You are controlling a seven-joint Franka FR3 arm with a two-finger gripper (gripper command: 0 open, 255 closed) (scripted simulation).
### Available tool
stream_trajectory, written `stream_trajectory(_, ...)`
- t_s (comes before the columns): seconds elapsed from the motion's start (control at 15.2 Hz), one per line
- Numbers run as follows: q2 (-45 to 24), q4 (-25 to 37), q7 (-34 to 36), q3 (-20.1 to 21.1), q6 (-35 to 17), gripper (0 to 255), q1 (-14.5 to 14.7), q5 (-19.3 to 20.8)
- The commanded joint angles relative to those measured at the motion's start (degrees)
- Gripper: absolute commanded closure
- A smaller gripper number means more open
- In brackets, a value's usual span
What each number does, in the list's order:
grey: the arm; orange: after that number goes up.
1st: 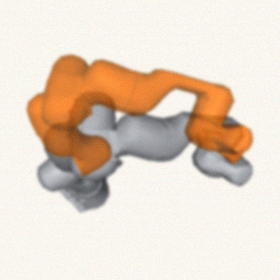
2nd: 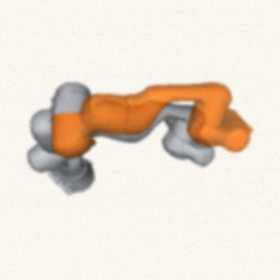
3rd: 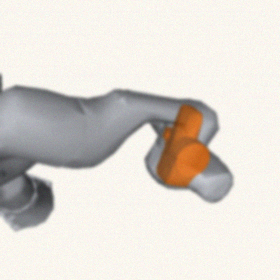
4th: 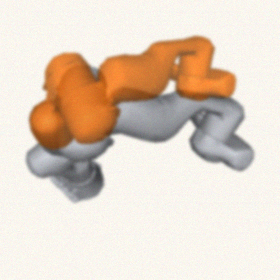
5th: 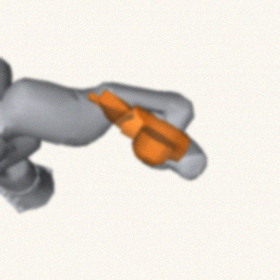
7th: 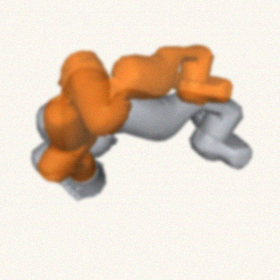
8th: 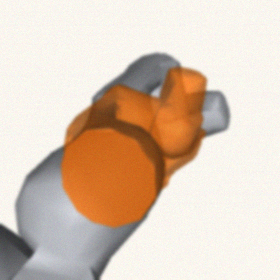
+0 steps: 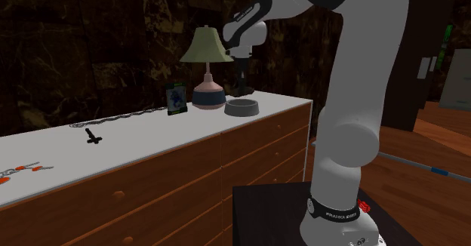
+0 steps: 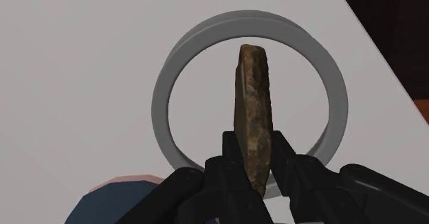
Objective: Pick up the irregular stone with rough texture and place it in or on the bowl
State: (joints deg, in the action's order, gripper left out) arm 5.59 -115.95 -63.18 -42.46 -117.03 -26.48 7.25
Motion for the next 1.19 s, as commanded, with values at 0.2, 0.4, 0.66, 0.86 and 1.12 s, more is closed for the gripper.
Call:
stream_trajectory(0.2,-1.3,-3.3,-0.4,-0.4,-4.4,255,-0.1,-0.8)
stream_trajectory(0.4,-1.3,-3.3,-0.4,-0.4,-4.4,255,-0.1,-0.8)
stream_trajectory(0.66,-1.3,-3.3,-0.4,-0.4,-4.4,255,-0.1,-0.8)
stream_trajectory(0.86,-1.4,-3.3,-0.2,-0.3,-4.4,0,0.1,-0.8)
stream_trajectory(1.12,-1.3,-3.3,-0.4,-0.4,-4.4,0,-0.1,-0.8)
